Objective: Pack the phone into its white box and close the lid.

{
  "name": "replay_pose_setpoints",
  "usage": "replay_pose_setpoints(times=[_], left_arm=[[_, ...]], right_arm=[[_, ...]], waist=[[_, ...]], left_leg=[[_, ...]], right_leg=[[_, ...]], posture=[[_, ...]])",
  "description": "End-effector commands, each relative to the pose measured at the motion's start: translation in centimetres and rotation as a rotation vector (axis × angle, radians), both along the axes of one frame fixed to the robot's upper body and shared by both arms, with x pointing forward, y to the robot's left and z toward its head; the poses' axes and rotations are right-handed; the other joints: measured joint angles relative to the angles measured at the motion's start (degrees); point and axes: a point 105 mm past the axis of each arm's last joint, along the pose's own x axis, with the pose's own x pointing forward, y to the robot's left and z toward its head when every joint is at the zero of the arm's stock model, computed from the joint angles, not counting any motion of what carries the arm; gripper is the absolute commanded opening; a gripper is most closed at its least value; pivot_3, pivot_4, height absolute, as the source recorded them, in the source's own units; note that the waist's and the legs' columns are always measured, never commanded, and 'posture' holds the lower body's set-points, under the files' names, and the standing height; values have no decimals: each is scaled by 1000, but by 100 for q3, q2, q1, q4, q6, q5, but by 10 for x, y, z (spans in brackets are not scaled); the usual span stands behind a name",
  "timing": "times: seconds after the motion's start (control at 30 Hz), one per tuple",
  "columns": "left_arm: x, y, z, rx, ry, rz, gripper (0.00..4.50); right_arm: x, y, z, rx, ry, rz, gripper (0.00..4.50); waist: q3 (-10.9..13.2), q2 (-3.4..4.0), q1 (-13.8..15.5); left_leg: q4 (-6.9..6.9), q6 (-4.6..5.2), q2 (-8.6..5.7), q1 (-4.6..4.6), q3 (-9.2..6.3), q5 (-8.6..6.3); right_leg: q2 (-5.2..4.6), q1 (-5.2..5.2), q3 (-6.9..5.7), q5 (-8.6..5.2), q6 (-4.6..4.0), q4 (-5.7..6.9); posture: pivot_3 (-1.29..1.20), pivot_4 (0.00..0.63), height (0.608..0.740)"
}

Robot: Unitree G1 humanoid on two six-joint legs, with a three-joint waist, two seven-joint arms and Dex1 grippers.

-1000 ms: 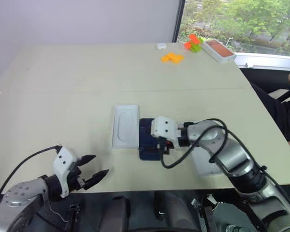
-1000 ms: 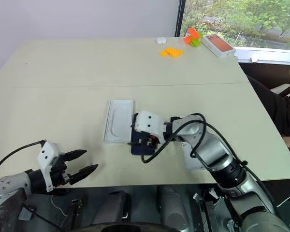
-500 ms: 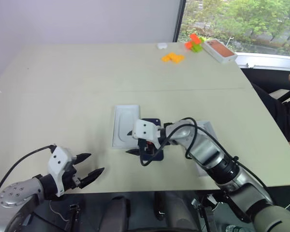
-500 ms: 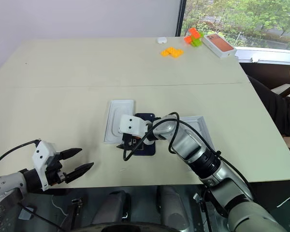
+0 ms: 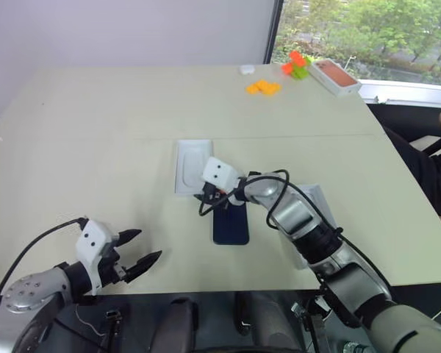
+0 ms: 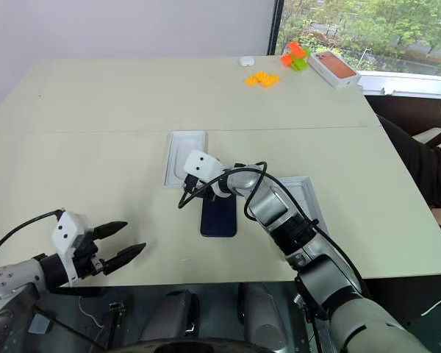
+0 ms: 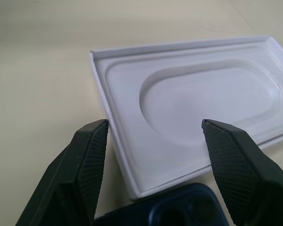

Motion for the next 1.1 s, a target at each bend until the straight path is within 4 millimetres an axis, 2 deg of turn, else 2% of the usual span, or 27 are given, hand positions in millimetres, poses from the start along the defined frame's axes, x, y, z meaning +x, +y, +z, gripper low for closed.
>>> replay_pose_setpoints(times=[0.03,0.1,0.2,0.3,0.37,0.4,0.47,0.57,0.67,0.77,0.93,1.1], left_arm=[[1,-10,5,-23,-27,-18,4066],[2,-15,7,-47,-23,-17,4066],[3,-24,13,-112,-21,-7,4066],[4,-27,16,-136,-29,-6,4066],[4,-28,14,-130,-20,-14,4066],[5,-29,12,-127,-14,-20,4066],[6,-31,10,-125,-6,-25,4066],[9,-33,9,-126,-3,-25,4066],[11,-35,7,-147,29,-14,4066],[12,-39,6,-141,36,-24,4066],[15,-42,6,-144,32,-20,4066],[15,-42,6,-145,32,-8,4066]], right_arm=[[0,0,28,52,-90,28,3300],[-5,-6,37,82,-90,45,3300],[-21,-26,51,101,-96,105,3300],[-36,-47,56,103,-40,129,3300],[-36,-60,52,83,0,99,2748],[-30,-68,49,67,17,49,2456],[-17,-83,43,30,29,-51,1451],[-14,-94,36,-34,10,-67,17],[-6,-105,30,-100,-42,-106,17],[7,-106,25,-141,-106,-131,17],[23,-88,14,-132,-149,-109,17],[26,-78,7,-117,-158,-59,17]], waist=[[0,0,-1],[1,1,10],[0,0,42],[0,-1,34],[0,0,1],[0,0,-16],[0,0,-18],[1,1,-1],[0,0,5],[0,0,-5],[0,-1,-24],[0,-1,21]], left_leg=[[0,0,0,0,0,0],[0,0,0,-1,0,0],[0,0,-2,-4,-6,0],[0,1,-3,-2,-6,0],[0,1,-2,4,-6,-1],[0,1,0,6,-2,-1],[0,1,5,11,0,-1],[0,1,7,13,-2,0],[0,1,7,11,-3,0],[0,1,7,8,0,0],[0,2,15,11,20,-1],[0,2,25,11,22,-1]], right_leg=[[-1,0,0,0,0,0],[-1,0,0,0,0,0],[-2,1,-1,1,3,-2],[-3,6,-1,0,4,-6],[0,9,-1,-1,4,-6],[2,8,0,-3,6,-6],[9,8,0,-11,17,-2],[19,6,0,-11,14,2],[31,6,0,-11,13,1],[32,5,5,-9,13,-1],[42,-3,32,5,-7,1],[51,-2,34,6,-11,1]], posture=[[0,150,740],[0,150,740],[0,150,740],[0,150,740],[0,150,740],[0,150,740],[0,150,740],[0,150,740],[0,150,740],[0,150,740],[0,150,740],[0,150,740]])
